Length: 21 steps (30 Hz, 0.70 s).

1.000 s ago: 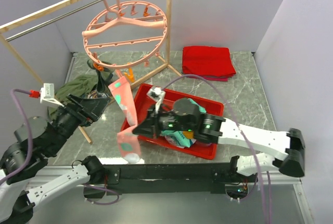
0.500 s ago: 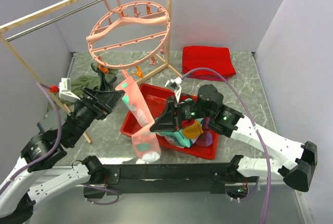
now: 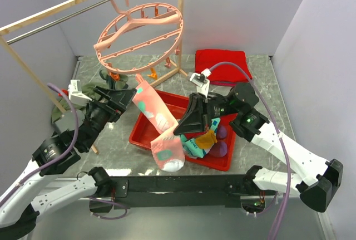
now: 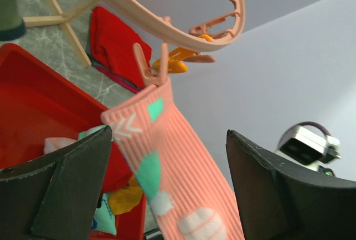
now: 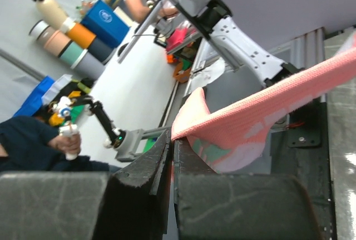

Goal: Remove the socks clipped to the hanger

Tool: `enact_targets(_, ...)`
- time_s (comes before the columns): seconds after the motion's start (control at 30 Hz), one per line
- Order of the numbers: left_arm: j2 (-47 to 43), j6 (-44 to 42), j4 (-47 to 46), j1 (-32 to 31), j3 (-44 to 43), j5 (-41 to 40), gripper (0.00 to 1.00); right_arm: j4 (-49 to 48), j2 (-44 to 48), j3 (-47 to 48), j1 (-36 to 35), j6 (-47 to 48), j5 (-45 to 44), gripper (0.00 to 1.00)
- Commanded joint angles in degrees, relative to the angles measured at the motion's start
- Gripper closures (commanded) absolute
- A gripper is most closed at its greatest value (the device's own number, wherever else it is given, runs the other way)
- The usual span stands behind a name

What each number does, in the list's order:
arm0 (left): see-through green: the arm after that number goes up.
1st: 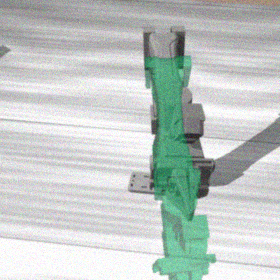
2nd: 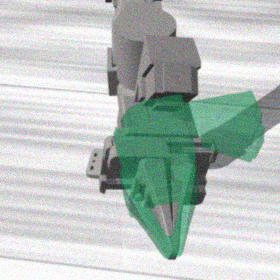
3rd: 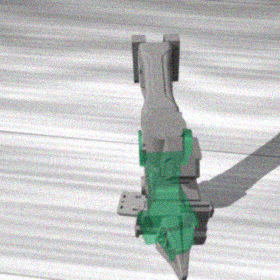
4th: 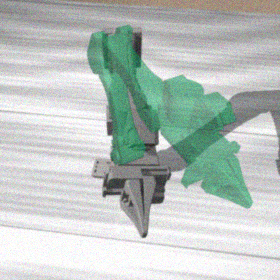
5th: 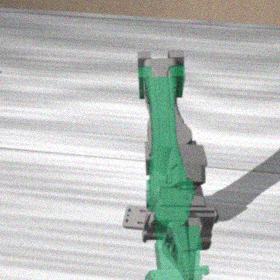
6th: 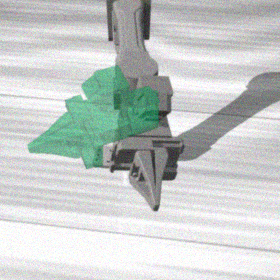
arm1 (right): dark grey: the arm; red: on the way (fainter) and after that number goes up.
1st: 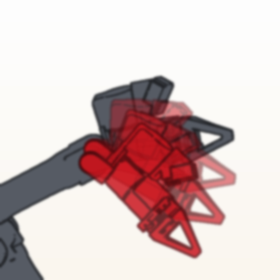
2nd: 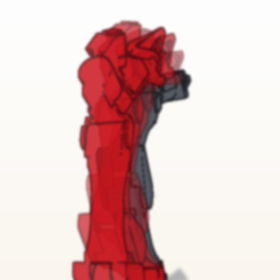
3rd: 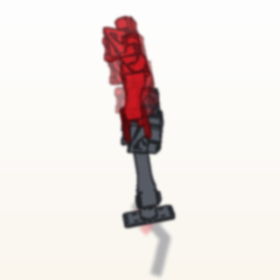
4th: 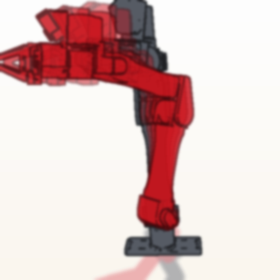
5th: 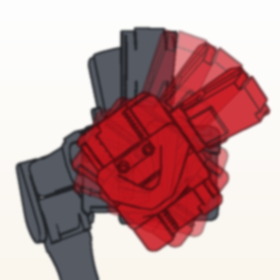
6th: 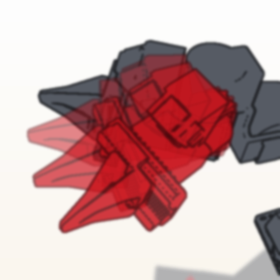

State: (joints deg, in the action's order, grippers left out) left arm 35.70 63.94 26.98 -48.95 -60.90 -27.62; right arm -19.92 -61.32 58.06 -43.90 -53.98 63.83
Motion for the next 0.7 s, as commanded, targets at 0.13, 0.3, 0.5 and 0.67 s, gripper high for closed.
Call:
enact_targets(0.13, 6.38, -2.77, -1.40, 1.13, -4.22, -3.42, 0.18, -7.23, 0.06, 4.95, 1.45, -6.58, 6.57, 0.99)
enact_targets(0.3, 9.91, -2.33, -5.61, 10.70, -3.44, 7.56, 0.21, -10.21, 0.32, 4.08, 1.54, -8.16, 5.86, 1.00)
enact_targets(0.5, 8.50, -1.98, -14.92, 18.44, 0.17, 17.14, 0.21, -14.96, -0.03, 3.02, 1.54, -11.32, 5.51, 1.00)
enact_targets(0.67, 10.79, -2.33, -18.97, 21.35, 1.83, 25.40, 0.20, -16.02, -0.64, 3.28, 1.54, -12.03, 5.78, 1.00)
